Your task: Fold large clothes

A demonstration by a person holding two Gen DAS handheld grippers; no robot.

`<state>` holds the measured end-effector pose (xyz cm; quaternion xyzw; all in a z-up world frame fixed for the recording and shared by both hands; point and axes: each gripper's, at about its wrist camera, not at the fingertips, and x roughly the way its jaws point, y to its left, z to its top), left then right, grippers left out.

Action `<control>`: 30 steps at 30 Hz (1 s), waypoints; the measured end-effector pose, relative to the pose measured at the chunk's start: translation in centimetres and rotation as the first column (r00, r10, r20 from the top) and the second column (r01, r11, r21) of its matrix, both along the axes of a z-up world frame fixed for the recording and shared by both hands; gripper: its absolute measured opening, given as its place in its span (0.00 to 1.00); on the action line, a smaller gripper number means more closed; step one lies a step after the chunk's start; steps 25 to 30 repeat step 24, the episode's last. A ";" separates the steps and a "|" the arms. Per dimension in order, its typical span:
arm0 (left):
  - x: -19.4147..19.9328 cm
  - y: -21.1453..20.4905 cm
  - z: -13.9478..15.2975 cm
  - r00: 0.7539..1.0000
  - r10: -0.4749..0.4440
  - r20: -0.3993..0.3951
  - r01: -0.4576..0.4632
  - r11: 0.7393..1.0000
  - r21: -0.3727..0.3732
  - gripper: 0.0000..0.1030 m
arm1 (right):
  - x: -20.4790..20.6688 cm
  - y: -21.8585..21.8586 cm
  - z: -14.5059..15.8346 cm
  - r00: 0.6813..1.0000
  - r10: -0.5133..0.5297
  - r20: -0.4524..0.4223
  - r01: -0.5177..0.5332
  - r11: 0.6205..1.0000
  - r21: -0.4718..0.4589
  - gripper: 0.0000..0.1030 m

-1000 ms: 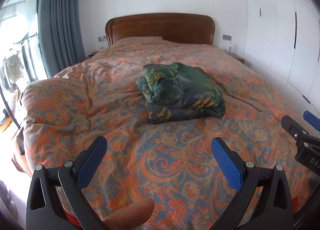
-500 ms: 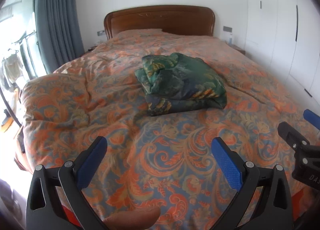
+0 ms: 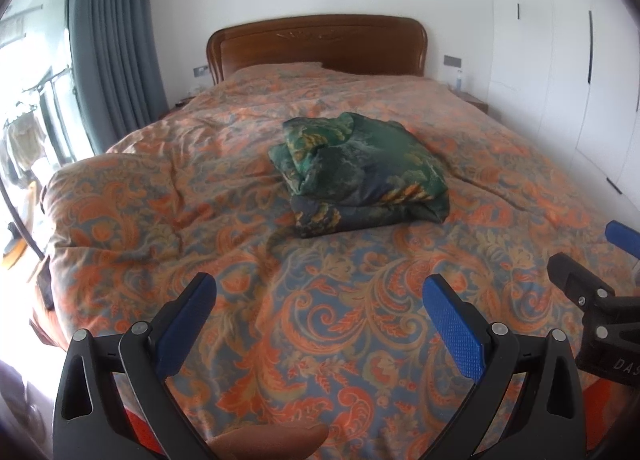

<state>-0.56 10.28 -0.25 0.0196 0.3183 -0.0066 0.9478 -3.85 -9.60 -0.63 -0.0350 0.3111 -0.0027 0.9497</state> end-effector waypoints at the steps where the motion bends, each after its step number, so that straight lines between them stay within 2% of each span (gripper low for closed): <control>1: 0.0 0.0 0.0 1.000 -0.002 -0.002 0.002 1.000 -0.004 1.00 | -0.1 0.1 0.0 1.000 0.000 0.002 0.000 1.000 -0.009 1.00; 17: 0.1 0.1 0.0 1.000 -0.006 -0.007 0.006 1.000 -0.009 1.00 | 0.1 0.3 -0.7 1.000 -0.015 -0.019 0.014 0.999 -0.032 1.00; 30: -0.5 -0.6 0.3 1.000 -0.016 0.025 0.016 1.000 -0.002 1.00 | 0.1 0.4 -0.8 1.000 -0.017 -0.019 0.017 0.999 -0.032 1.00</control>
